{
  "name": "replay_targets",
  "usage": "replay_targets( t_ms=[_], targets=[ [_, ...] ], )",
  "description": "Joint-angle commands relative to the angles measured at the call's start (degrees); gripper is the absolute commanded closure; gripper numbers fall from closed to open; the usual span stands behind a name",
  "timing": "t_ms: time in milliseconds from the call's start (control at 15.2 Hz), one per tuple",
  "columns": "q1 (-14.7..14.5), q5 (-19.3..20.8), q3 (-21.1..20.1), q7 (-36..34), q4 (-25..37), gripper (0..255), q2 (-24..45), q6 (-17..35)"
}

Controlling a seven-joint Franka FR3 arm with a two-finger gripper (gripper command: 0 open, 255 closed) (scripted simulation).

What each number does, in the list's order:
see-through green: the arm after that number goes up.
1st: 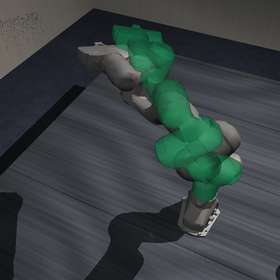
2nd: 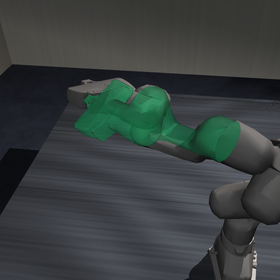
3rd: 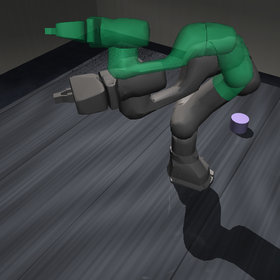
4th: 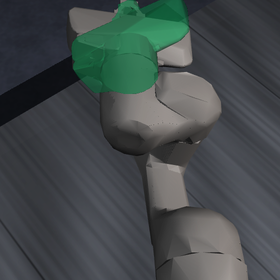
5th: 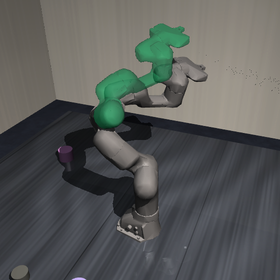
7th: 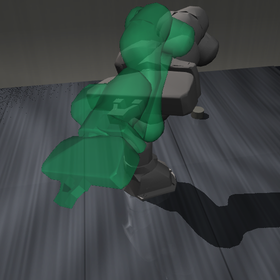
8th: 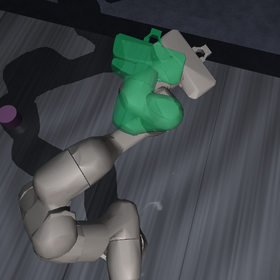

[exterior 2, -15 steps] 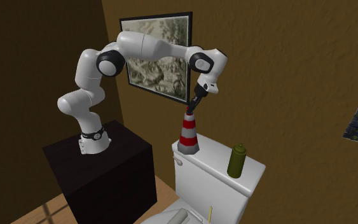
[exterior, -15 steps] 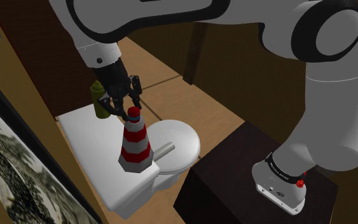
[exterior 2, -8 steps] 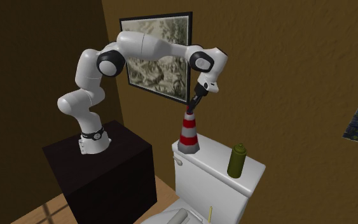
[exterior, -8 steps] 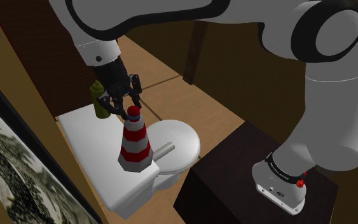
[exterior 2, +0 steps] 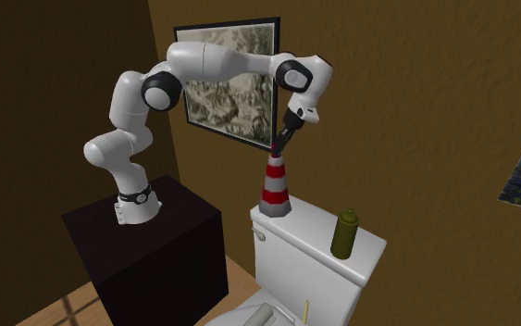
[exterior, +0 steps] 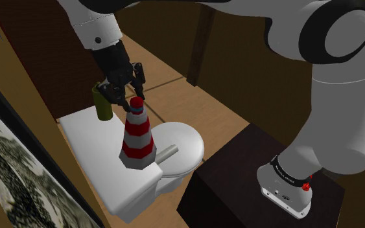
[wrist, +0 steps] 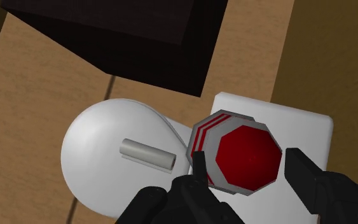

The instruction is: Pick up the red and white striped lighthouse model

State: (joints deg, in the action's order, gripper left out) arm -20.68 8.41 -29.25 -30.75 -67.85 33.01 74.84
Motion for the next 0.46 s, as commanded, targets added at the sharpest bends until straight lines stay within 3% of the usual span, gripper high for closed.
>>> replay_targets(
  t_ms=[0,396],
  targets=[
    [-0.58,0.08,-0.05,-0.23,2.36,255,0.40,-1.85],
    [-1.50,0.31,-0.03,-0.38,6.96,255,1.18,-5.58]
  ],
)
